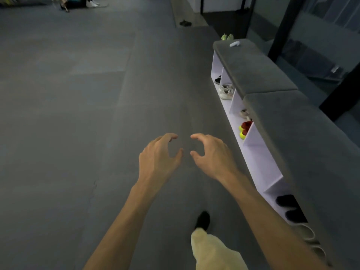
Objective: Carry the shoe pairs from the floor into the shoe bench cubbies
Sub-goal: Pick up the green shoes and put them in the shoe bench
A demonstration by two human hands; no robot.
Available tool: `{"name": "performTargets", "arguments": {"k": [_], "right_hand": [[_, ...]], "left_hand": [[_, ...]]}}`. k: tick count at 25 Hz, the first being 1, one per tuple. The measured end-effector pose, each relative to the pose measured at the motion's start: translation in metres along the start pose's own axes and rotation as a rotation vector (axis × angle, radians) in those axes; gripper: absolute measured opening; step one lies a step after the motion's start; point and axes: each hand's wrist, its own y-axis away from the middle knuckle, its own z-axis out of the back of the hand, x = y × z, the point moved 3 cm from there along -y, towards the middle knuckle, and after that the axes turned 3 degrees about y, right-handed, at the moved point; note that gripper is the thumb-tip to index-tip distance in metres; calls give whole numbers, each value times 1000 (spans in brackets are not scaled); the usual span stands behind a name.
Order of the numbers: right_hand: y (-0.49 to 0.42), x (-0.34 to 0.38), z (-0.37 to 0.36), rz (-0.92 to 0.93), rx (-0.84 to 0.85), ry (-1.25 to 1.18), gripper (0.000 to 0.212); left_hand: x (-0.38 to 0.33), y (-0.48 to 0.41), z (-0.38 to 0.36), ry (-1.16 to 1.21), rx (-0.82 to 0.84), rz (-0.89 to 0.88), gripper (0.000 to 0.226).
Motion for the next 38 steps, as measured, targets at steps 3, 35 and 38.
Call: {"name": "performTargets", "arguments": {"k": [3,35,38], "right_hand": [[-135,-32,-17,5,-20,-30,48],[-1433,-285,-67,-81,-58,-125,49],[-1553,-317,-52,-82,-77,-136,49]], "left_hand": [[24,-134,-28,-35,-9,10,40],[165,-1443,-286,-5,82,-47,39],[162,-1564,-306,10,56,-53,39]]}}
